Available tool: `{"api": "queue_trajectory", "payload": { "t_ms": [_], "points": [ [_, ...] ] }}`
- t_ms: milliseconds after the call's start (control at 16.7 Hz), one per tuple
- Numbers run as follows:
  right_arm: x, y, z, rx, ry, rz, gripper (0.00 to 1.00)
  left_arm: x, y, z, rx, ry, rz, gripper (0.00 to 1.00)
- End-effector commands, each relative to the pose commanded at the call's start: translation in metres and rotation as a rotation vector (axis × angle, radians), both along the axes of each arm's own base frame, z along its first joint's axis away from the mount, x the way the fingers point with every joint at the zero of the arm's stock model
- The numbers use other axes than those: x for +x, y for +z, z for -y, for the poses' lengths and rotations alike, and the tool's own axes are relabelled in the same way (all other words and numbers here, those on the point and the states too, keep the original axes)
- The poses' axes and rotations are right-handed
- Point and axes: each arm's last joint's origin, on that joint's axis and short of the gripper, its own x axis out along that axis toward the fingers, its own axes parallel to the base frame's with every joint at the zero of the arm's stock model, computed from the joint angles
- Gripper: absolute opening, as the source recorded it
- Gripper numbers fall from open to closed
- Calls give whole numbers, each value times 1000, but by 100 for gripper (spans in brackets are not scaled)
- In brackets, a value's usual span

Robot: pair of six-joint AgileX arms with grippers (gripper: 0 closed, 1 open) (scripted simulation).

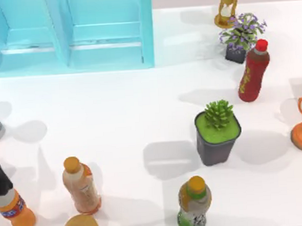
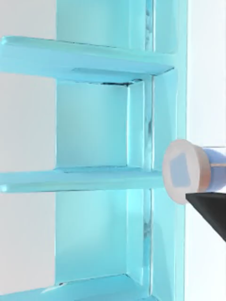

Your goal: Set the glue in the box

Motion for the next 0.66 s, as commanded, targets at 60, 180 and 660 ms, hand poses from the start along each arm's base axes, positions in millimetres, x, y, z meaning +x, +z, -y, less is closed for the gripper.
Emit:
{"api": "queue_trajectory", "payload": {
  "t_ms": [60, 180, 660],
  "points": [
    [0, 0, 0, 0, 0, 0, 68, 0, 0, 0, 0, 0, 0, 100],
    [0, 0, 0, 0, 0, 0, 83, 0, 0, 0, 0, 0, 0, 100],
    [0, 0, 0, 0, 0, 0, 100, 0, 0, 0, 0, 0, 0, 100]
  ]
}}
